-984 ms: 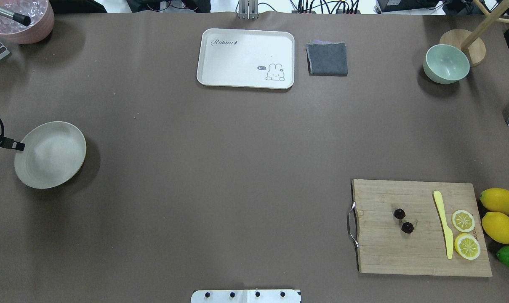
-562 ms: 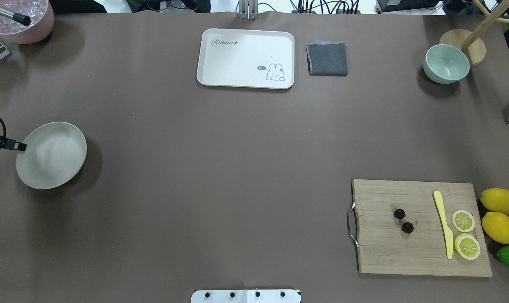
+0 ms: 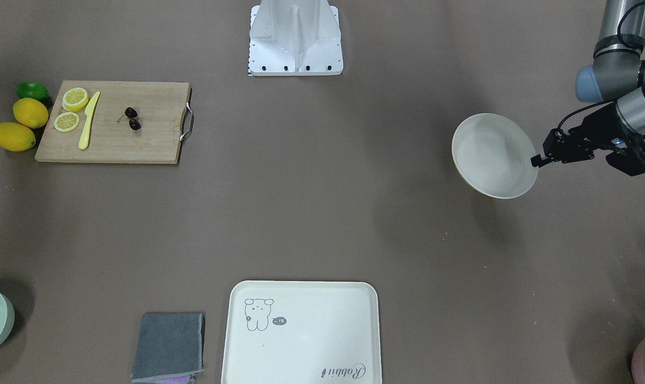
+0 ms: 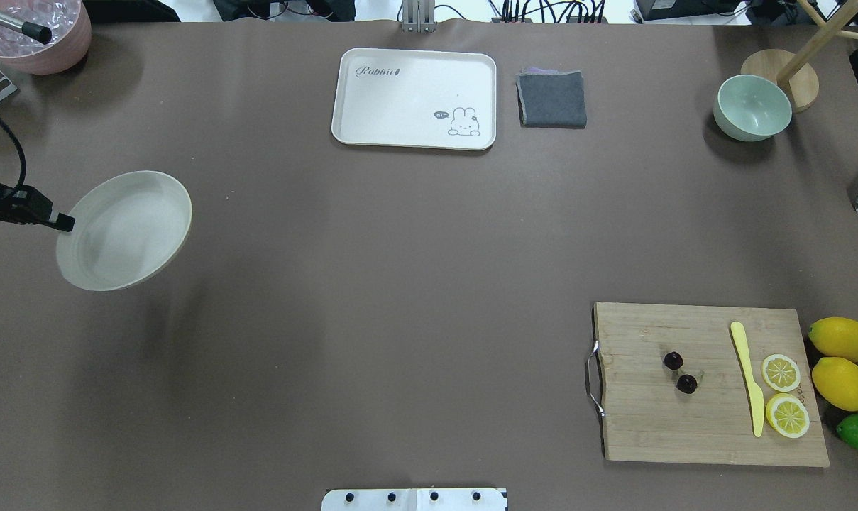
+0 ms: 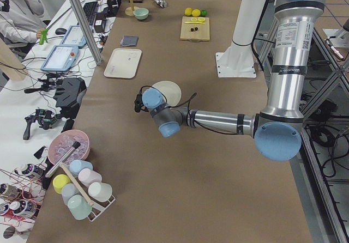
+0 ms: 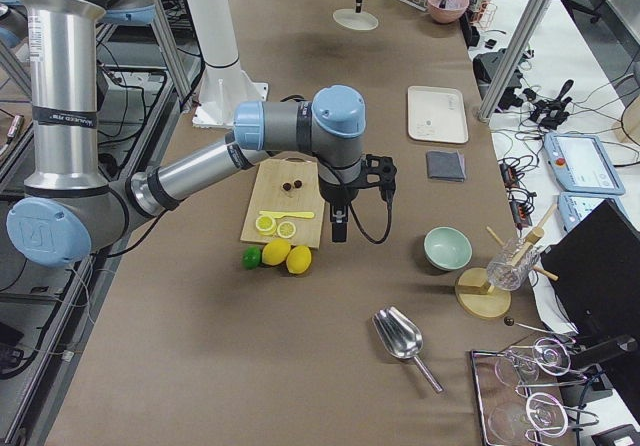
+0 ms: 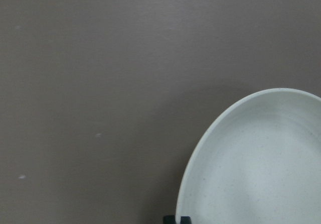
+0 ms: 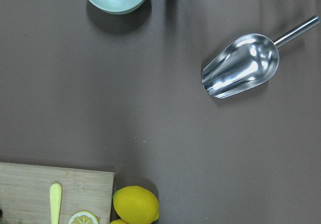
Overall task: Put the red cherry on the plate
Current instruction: 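Carry the white plate with the left gripper toward the table center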
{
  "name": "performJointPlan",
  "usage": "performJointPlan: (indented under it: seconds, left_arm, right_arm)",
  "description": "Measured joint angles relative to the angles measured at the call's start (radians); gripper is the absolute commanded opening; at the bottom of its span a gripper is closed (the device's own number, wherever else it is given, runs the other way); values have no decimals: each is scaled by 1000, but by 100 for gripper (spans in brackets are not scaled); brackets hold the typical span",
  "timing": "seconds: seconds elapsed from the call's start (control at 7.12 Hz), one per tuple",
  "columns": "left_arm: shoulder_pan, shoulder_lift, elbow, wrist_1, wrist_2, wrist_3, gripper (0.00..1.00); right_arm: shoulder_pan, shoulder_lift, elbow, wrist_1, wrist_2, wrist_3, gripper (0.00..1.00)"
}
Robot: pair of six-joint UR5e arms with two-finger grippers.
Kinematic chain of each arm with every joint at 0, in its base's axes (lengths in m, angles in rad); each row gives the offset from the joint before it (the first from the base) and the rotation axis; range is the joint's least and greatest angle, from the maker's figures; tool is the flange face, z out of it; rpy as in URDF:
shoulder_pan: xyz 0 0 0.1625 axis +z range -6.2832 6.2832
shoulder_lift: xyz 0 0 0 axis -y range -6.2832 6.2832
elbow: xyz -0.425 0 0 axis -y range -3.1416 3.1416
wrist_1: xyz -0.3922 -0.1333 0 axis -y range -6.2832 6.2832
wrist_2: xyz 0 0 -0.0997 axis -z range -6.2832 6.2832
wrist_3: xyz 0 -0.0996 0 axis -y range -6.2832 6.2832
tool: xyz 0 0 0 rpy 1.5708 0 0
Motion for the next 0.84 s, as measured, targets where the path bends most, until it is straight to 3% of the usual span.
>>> performJointPlan:
  seconds: [0.28,0.42,0.84]
  left_arm:
    - [0,-87,-183,284,-6,-56,0]
    - [8,-138,-228,355,-3,-109,0]
    - [143,-267,-263,409,132,-313,0]
  right_arm:
    - [-1,0,2,0,0,-1,100]
    - [-3,1,2,0,1,-1,100]
    - [-10,7,0,0,1,-1,100]
